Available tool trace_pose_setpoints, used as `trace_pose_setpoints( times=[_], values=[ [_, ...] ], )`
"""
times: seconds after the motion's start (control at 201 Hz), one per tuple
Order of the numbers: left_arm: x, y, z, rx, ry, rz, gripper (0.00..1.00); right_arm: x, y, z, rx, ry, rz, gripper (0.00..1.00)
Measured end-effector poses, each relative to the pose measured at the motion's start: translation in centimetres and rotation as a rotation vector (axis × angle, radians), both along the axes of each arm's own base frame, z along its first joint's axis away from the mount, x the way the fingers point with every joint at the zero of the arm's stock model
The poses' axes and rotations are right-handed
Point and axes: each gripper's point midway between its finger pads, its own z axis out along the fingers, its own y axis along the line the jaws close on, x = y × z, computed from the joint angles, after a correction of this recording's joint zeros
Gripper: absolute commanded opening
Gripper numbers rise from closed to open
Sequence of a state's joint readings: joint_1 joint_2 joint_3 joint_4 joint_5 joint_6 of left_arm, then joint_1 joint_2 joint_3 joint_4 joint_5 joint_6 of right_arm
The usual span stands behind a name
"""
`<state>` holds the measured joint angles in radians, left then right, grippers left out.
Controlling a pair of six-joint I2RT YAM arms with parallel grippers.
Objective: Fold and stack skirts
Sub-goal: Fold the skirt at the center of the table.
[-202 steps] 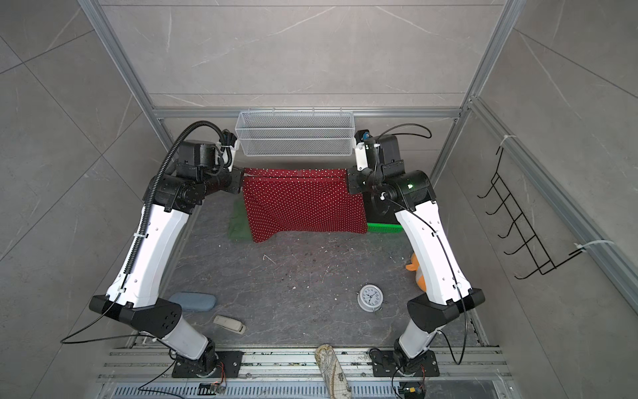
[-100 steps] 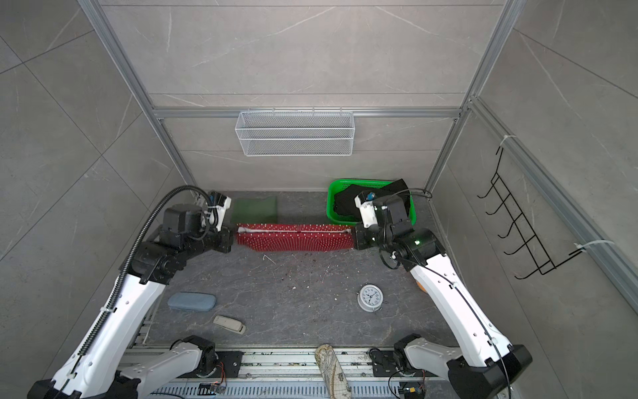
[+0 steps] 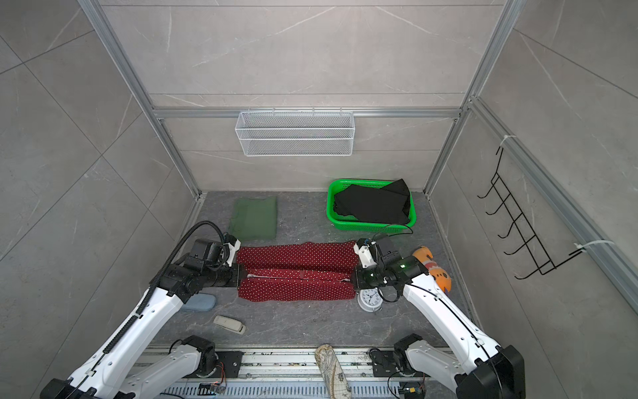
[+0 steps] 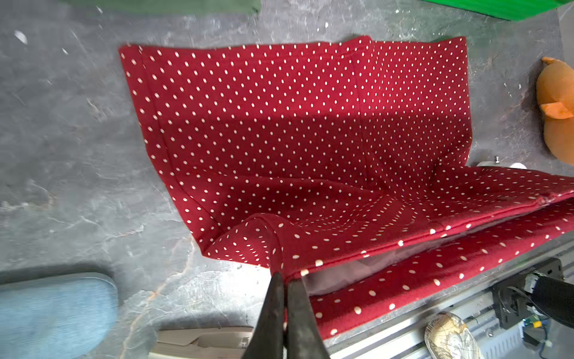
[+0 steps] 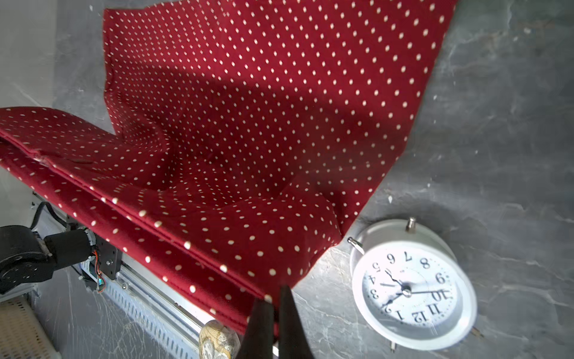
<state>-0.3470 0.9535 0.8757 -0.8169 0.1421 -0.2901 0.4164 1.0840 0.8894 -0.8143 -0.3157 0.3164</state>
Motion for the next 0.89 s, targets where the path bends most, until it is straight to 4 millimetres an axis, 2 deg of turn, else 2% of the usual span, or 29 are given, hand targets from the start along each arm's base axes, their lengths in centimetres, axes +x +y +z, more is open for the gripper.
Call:
trace_pose_setpoints(
  times=[0.374,0.618,0.792,0.892],
  values=[
    [2.3,-1.3,-2.0,-0.020,0.043,0.003,0.00,0.8,-0.2,-2.3,-0.047,0.084,-0.038,0.02],
    [4.6,-2.6,-2.4,-0.040,0.052,-0.012,0.00,2.5,0.1,-3.0,-0.074,0.098,-0.057,0.04],
    [6.1,-3.3,-3.7,-0.029,0.076,-0.019,0.00,3.5,-0.2,-4.2,-0.115,0.120,-0.086,0.09],
    [6.3,-3.4,-4.1,-0.030,0.083,-0.027,0.00,3.8,-0.6,-4.5,-0.141,0.117,-0.099,0.16]
  ],
)
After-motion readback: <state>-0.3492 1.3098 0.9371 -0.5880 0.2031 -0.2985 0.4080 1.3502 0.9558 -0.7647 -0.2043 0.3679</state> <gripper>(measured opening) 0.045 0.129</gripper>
